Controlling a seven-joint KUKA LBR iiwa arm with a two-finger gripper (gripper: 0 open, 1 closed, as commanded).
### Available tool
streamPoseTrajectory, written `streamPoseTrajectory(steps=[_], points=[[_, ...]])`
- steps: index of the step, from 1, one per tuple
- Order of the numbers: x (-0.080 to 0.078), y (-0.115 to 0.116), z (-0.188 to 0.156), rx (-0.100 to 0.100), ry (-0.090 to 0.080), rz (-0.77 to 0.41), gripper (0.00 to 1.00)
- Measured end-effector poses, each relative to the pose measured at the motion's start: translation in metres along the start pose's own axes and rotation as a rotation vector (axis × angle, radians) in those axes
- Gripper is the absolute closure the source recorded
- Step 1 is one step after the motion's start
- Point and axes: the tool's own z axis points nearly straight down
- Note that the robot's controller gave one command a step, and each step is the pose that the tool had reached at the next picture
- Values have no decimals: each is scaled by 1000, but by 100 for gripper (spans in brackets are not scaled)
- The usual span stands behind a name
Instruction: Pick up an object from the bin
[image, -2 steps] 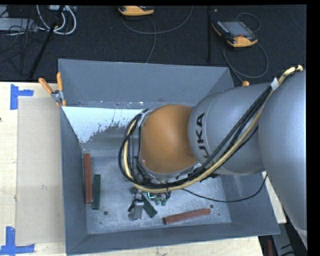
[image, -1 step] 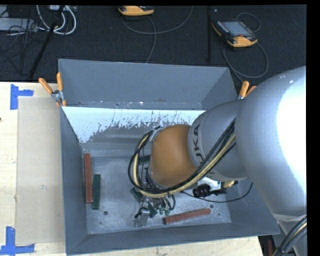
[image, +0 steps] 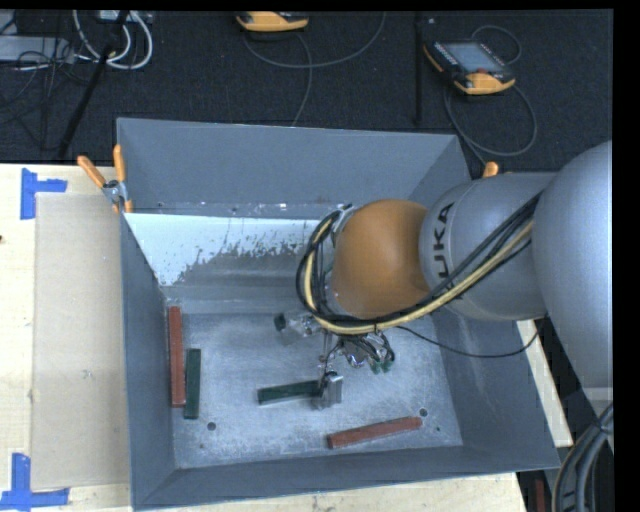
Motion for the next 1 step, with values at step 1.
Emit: streamPoseTrajectory(steps=[1], points=[[0, 2, 0, -3, 2, 1, 100]])
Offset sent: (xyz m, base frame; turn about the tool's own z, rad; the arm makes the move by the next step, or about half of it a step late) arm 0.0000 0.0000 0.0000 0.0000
